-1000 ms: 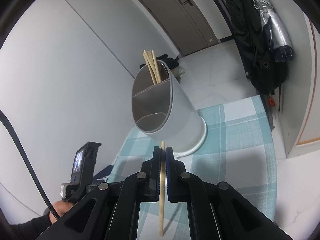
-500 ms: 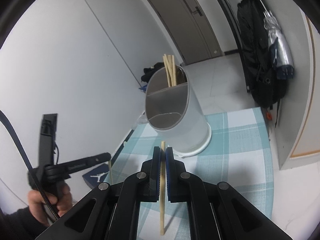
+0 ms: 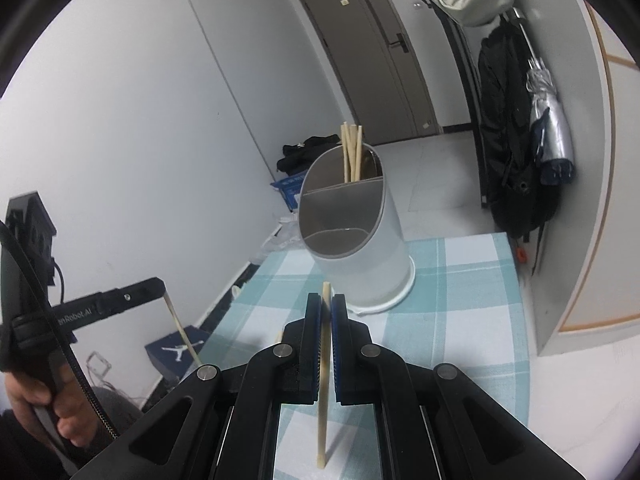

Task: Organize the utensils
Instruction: 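Lift both chopsticks with both tools toward the white holder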

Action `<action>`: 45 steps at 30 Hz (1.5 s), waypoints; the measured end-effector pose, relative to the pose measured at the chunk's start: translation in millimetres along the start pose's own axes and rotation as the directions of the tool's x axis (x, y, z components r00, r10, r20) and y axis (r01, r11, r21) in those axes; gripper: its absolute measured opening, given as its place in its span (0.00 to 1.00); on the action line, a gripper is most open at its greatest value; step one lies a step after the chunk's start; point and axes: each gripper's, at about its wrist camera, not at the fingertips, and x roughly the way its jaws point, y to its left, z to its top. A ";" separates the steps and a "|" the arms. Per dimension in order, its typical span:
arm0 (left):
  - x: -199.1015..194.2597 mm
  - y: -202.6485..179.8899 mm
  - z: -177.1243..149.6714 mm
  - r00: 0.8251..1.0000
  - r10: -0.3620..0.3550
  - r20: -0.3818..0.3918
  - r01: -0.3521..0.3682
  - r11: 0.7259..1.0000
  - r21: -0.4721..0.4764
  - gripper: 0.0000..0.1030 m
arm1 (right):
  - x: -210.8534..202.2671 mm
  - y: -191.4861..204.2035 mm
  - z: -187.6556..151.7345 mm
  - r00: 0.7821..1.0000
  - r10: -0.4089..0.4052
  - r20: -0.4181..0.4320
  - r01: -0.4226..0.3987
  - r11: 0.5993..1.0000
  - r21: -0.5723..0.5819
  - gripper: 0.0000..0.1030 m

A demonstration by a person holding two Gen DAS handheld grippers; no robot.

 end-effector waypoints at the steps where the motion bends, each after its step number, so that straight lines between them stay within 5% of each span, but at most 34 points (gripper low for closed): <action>1: -1.3 -0.1 0.4 1.000 -0.002 0.000 0.002 1.000 0.001 0.02 | -1.0 2.3 -0.3 1.000 -0.008 0.001 0.008 1.000 -0.010 0.04; 12: -13.6 -10.9 -4.4 0.999 -0.019 -0.040 0.021 0.998 0.061 0.02 | -17.5 6.4 -3.6 0.996 -0.078 0.047 0.077 0.997 0.011 0.04; 29: -17.7 -27.7 17.1 0.995 -0.090 -0.052 0.094 0.992 0.089 0.02 | -20.4 8.5 17.7 0.998 -0.029 0.064 0.027 0.999 0.027 0.04; 45: -5.8 -44.6 78.3 0.987 -0.158 -0.035 0.161 0.982 0.095 0.02 | -31.8 5.6 91.3 0.991 -0.016 0.131 0.012 1.000 0.029 0.04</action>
